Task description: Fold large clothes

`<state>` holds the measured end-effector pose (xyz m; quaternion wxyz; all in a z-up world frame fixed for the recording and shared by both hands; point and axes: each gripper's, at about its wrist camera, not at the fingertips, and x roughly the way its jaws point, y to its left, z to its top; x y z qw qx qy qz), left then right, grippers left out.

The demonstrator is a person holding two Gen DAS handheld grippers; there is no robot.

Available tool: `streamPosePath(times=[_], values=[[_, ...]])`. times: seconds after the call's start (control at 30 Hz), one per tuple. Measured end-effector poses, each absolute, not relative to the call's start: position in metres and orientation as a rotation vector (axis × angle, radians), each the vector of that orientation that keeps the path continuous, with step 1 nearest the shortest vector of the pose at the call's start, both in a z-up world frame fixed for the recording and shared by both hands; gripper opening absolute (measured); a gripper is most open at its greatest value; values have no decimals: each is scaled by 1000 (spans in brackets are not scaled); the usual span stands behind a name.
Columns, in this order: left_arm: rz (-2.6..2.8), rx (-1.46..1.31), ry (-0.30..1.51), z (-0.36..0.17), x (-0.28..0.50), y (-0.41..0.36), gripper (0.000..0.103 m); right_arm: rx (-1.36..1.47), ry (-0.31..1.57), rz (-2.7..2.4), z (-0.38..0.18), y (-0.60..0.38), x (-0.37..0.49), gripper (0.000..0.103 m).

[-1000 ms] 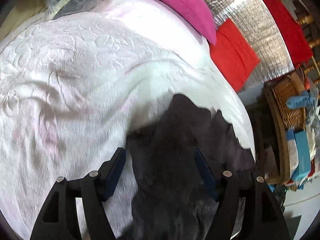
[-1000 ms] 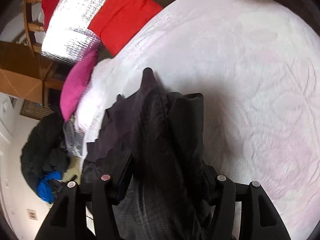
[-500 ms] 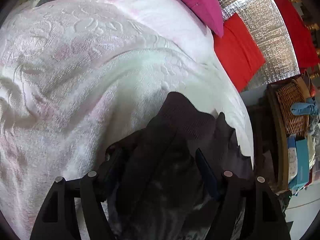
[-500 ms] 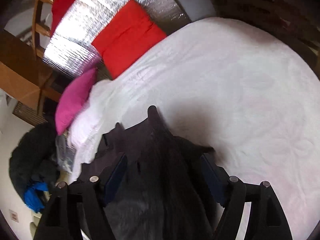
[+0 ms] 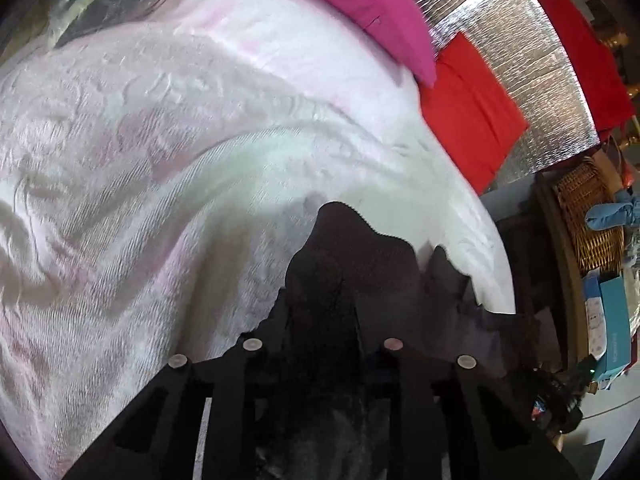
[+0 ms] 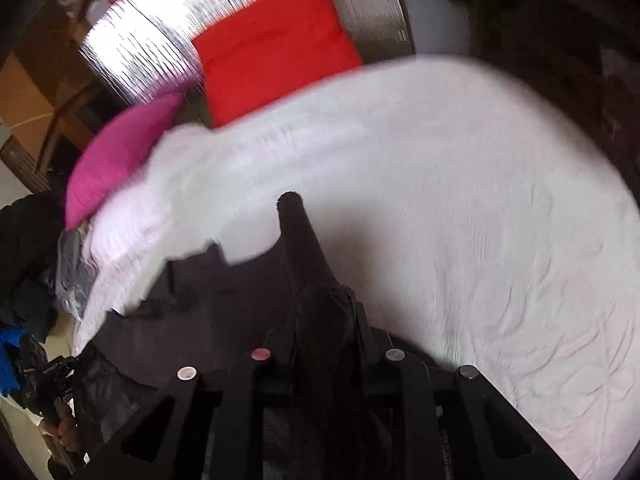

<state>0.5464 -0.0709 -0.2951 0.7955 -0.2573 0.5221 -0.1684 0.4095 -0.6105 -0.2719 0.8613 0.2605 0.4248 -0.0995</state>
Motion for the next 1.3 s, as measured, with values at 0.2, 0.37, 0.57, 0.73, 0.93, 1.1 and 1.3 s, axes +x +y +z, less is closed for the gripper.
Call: streamPosePath(times=[0.2,0.37,0.57,0.73,0.93,1.1,1.3], values=[[-309,-466,1128,-307,554,-82,26,638,985,-264,-336,-625,421,23],[-282,-426,1125,-297,549,-81,47,817,888,-204,-324,-642,397,38],[-269,-290,996,-251,513,-86,65,806,767,-179,-275,-625,346,81],[-265,-134,871,-215,461,-96,77,617,761,-170,-248,-577,309,80],[-248,9,805,-209,402,-110,77,458,778,-131,-240,-513,276,64],[-239,72,784,-215,366,-111,77,373,815,-67,-246,-468,264,58],[-201,97,796,-228,351,-110,77,342,870,-33,-265,-435,272,58]])
